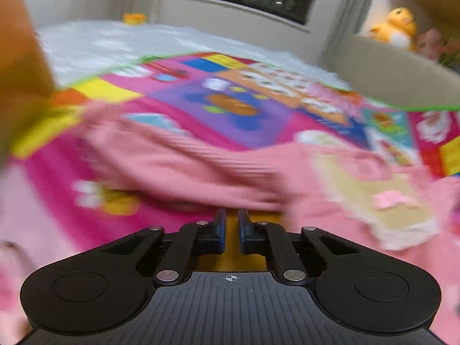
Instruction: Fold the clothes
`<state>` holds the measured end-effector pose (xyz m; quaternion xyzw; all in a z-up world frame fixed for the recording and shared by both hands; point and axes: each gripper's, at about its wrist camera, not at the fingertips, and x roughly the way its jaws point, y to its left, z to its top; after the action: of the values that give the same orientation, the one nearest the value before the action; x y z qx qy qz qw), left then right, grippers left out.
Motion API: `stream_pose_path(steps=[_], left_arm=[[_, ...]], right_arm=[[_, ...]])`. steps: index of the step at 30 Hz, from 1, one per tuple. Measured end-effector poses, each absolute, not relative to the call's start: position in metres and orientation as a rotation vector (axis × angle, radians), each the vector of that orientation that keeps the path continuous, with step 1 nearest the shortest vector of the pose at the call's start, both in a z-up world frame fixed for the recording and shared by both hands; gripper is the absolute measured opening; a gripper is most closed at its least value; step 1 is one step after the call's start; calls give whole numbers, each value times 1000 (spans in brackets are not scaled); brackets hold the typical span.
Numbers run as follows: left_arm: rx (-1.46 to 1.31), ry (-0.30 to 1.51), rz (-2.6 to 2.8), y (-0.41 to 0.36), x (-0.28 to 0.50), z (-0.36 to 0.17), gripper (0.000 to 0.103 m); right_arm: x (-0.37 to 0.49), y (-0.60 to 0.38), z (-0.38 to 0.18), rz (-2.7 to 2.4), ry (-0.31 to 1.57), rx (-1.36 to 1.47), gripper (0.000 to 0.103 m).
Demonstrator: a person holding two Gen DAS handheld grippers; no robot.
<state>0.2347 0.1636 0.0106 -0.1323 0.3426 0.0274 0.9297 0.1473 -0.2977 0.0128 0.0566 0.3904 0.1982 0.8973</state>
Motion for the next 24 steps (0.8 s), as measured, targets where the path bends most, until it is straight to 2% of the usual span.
stream_pose_path(steps=[3,4,6,8,9,12,14,16,17,21,24], left_arm=[[-338,701,17,181,214,17,10],[-360,701,4,187,208,19,13],[-404,700,-23,197,194,23,19],[-431,685,-86,191,180,32,31],[-443,676,-125,185,175,37,34],[-448,635,-268,156,166,52,48],[-425,618,-354,130,163,58,62],[-381,623,-406,104,167,51,69],[-356,628,-419,92,170,46,72],[-292,720,-386,65,176,9,71],[-260,705,-388,62,157,1,71]], right_arm=[[132,-304,13,402,807,86,10],[130,-307,14,401,804,75,11],[126,-312,20,382,790,50,19],[124,-315,28,340,748,10,25],[123,-315,32,319,725,-10,26],[127,-307,45,342,652,-5,44],[131,-295,50,391,615,16,60],[139,-278,47,438,593,34,64],[144,-269,43,460,587,43,67],[164,-245,15,463,646,55,70],[156,-243,-1,459,659,20,74]])
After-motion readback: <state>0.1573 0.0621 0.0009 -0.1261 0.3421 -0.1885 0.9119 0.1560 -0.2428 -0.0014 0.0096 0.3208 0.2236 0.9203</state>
